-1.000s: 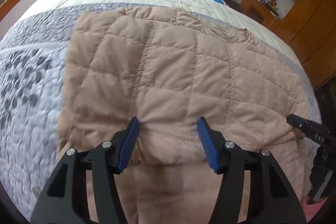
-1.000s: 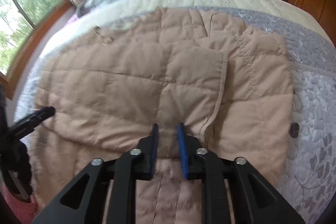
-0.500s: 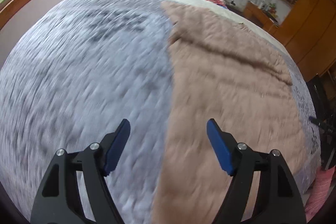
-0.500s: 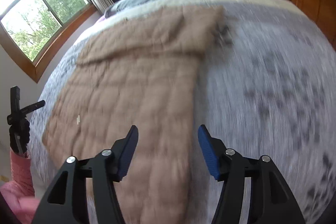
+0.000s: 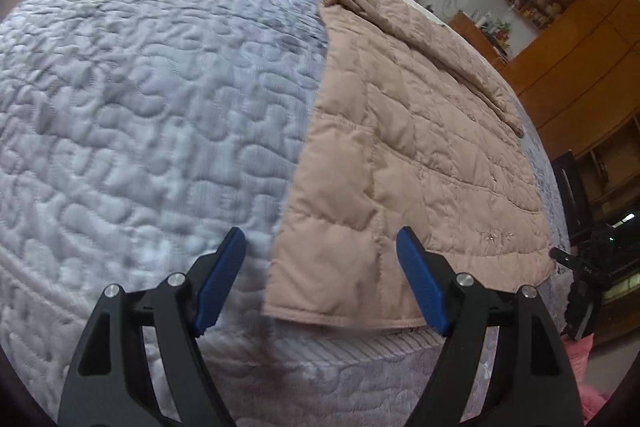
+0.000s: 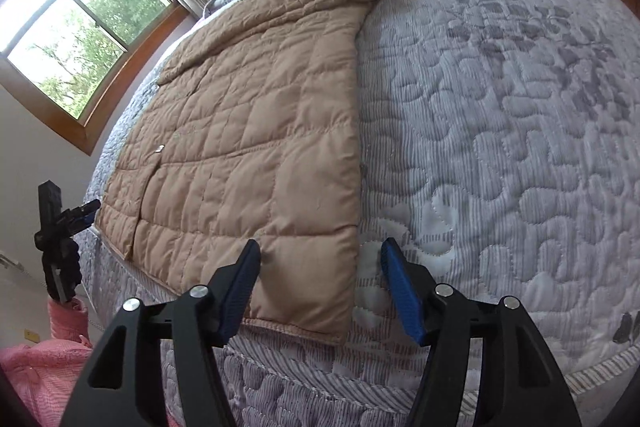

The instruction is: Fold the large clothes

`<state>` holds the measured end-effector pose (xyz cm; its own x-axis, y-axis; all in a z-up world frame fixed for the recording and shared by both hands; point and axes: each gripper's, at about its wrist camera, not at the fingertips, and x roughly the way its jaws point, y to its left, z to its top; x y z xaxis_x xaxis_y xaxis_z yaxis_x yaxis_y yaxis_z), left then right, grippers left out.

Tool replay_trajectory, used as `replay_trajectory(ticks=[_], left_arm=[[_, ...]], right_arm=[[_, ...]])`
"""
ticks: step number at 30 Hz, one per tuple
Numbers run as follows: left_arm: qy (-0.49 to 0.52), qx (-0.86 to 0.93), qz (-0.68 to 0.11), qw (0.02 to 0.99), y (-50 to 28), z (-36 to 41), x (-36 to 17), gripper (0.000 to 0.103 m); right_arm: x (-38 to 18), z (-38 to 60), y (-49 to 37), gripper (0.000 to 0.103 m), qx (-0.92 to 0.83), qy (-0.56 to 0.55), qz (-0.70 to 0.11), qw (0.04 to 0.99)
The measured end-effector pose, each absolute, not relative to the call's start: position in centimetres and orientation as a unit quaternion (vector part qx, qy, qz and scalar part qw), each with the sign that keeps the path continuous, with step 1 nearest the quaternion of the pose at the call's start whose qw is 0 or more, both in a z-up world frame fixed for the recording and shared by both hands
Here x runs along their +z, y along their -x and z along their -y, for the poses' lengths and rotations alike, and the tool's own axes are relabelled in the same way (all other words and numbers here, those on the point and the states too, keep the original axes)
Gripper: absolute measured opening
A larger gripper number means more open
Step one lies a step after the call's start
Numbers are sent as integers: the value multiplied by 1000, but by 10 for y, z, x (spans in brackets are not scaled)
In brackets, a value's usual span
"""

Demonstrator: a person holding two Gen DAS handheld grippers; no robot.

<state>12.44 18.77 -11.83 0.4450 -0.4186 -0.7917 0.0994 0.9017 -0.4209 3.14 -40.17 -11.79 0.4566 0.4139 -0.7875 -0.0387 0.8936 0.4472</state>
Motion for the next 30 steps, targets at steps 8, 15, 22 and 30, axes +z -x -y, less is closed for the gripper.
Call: replay_trajectory(ticks=[8,15,22,30], left_arm=[[147,-160,-507,834,-126,-172,-122,34],[164,-173,-475,847,-112,-174,-108,9],[152,-197,-450,858,-69,-178,-82,9],[138,-177,-488,844,-61,-180,-119,9]], right_arm=[[-123,389,-37,28,149,-181,-504,832],[-112,390,-26,10,159,-199,-487,835],[-83,398,7,10,176,-193,-452,853],[-122,393,13,10,150,-184,-491,839]])
